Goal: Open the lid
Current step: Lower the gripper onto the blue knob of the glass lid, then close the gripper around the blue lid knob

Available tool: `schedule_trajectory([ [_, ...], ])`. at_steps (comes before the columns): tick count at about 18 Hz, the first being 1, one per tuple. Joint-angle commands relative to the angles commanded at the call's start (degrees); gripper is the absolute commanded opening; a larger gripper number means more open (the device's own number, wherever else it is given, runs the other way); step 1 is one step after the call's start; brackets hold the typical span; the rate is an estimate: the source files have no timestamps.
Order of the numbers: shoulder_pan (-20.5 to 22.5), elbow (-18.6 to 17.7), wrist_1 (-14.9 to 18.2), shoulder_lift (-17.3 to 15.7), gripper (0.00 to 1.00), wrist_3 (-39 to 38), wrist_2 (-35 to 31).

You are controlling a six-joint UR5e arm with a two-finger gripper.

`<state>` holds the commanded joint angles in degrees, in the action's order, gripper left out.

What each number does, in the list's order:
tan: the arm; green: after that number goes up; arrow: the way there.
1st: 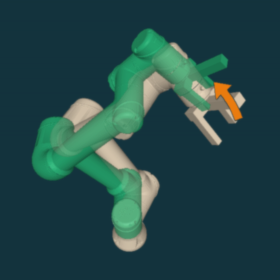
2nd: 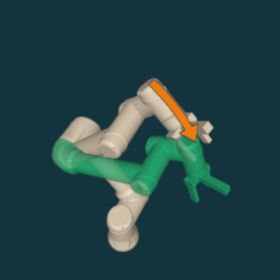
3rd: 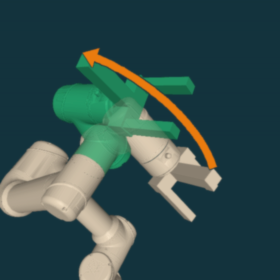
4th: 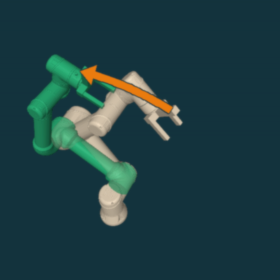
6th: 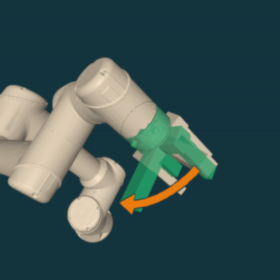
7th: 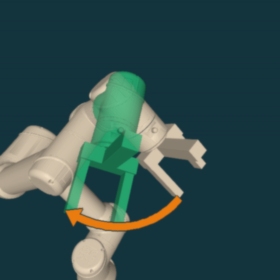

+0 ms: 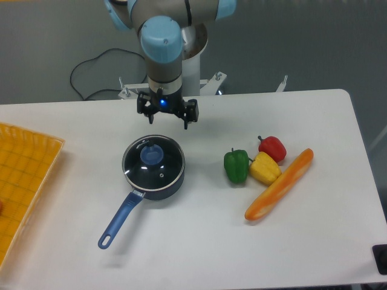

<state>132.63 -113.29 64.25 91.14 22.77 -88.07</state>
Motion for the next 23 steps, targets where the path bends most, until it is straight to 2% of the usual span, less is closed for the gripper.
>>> schedule_trajectory([
  [7,-2.8,0.5,-2.7,2.2,1.00,-4.3,-0.3],
  [13,-4.4,3.3,-2.8,5.6,1.00,-7.7,-0.5],
  [23,-4.6,4.5,-3.2,7.8,1.00,-9.2,-1.6],
])
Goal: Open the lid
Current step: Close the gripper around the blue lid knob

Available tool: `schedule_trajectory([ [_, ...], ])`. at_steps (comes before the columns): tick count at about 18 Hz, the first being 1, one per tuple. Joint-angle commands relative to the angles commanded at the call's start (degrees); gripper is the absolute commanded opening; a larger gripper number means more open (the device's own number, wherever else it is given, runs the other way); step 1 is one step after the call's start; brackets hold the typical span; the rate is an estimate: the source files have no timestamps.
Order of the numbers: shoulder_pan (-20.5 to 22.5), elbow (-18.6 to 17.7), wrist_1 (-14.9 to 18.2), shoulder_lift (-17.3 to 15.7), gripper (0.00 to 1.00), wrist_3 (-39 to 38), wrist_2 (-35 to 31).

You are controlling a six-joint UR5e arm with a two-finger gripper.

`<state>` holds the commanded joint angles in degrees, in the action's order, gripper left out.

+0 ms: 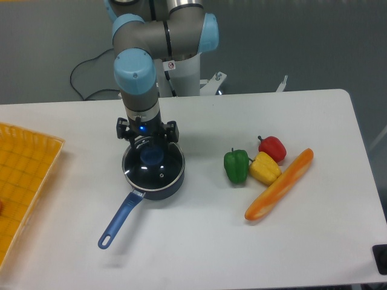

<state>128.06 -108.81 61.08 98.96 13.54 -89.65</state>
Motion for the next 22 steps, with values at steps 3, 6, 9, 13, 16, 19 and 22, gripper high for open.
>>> schedule_trajectory([
  [3,-0.1,0.7,0.0,0.9,1.00,0.0,-0.2],
  [6,-0.3,1.5,0.0,1.8,1.00,-0.6,-0.2],
  [9,-0.5,1.7,0.0,2.4,1.00,-0.7,-0.6],
  [13,-0.9,1.8,-0.1,2.4,1.00,-1.1,-0.9],
  [16,-0.9,1.9,-0.1,2.8,1.00,-1.1,-0.9],
  [19,-0.9,1.9,-0.1,2.8,0.97,-1.1,-0.8],
  [22,-0.9,1.9,-0.1,2.9,0.85,-0.8,-0.7],
])
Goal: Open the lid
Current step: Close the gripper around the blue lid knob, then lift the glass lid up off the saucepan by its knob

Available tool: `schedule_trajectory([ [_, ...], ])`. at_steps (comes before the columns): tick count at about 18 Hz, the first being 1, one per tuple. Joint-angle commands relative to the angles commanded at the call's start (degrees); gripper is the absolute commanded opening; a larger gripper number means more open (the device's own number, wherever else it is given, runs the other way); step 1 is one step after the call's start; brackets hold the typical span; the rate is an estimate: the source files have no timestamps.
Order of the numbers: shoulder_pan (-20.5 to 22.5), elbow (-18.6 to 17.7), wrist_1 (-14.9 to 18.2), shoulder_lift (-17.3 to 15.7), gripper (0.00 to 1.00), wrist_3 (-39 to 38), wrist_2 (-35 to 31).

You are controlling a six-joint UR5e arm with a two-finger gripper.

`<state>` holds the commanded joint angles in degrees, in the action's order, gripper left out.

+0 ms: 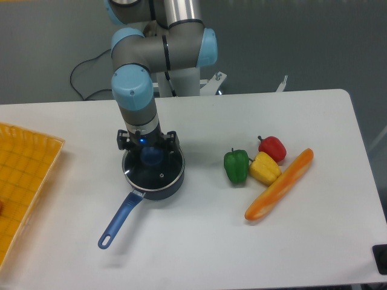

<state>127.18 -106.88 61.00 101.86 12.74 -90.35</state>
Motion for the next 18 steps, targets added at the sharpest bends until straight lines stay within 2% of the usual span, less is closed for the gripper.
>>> schedule_trajectory([
  [5,0.0,0.1,-0.1,0.2,0.67,-0.1,0.1],
  [14,0.0,0.2,0.0,0.2,0.55,-0.2,0.3],
  [18,0.4,1.5,0.4,0.0,0.51,0.0,0.4],
])
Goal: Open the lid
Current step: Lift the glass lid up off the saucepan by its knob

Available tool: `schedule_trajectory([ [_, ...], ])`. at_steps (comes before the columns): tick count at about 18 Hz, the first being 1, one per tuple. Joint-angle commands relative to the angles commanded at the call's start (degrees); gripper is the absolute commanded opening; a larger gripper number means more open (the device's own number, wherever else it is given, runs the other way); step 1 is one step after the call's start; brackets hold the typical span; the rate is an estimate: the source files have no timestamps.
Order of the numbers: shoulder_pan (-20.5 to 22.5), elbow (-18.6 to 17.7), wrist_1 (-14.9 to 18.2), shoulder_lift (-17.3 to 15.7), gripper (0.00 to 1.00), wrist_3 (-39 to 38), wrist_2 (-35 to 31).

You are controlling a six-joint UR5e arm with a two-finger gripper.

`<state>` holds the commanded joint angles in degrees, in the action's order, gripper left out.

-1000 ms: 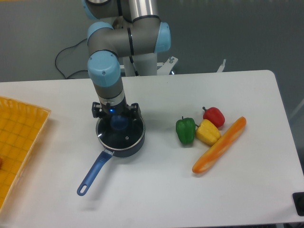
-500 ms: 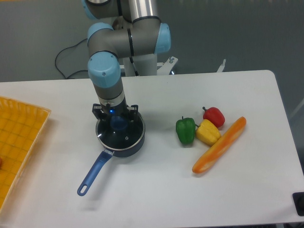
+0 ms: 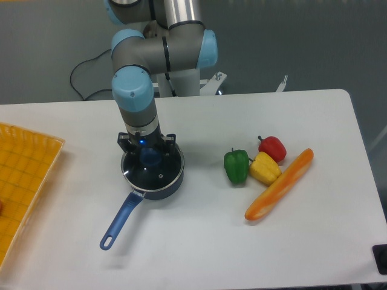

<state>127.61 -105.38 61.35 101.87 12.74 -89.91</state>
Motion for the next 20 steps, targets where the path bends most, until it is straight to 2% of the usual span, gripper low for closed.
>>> schedule_trajectory([
  [8,0.6,0.7,0.8,-1.3,0.49,0.5,-0.3],
  [11,1.9,1.2,2.6,-1.8,0.48,1.7,-0.4],
  [14,4.2,2.3,5.4,-2.8,0.48,5.6,-0.3],
  [17,7.0,3.2,6.8,-3.2,0.48,8.5,-0.3],
  [20,10.2,3.2,7.5,-3.1,0.48,15.9,0.0],
])
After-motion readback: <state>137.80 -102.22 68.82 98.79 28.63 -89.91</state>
